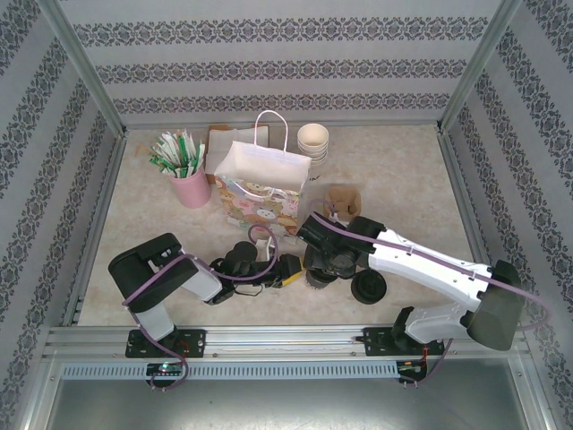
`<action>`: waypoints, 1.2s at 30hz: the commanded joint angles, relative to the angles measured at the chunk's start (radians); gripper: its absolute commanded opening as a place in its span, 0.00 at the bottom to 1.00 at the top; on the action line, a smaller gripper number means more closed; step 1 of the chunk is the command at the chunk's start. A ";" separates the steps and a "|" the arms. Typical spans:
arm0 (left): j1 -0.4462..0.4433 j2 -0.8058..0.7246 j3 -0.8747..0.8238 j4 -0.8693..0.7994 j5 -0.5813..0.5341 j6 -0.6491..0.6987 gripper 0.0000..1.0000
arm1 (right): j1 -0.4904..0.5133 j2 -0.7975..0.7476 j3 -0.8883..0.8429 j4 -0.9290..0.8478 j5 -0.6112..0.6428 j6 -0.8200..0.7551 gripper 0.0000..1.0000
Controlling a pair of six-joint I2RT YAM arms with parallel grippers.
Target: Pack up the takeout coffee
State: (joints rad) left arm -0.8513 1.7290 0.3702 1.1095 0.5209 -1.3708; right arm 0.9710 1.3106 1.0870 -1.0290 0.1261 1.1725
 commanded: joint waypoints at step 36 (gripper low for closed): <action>-0.045 -0.190 -0.035 0.006 -0.071 0.045 0.61 | -0.069 -0.006 0.007 0.019 0.003 0.234 0.64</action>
State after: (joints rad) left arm -0.8749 1.5204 0.3328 1.0950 0.4469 -1.3476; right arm 0.9104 1.3186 1.0981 -1.0203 0.1299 1.3506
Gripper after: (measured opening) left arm 0.606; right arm 0.644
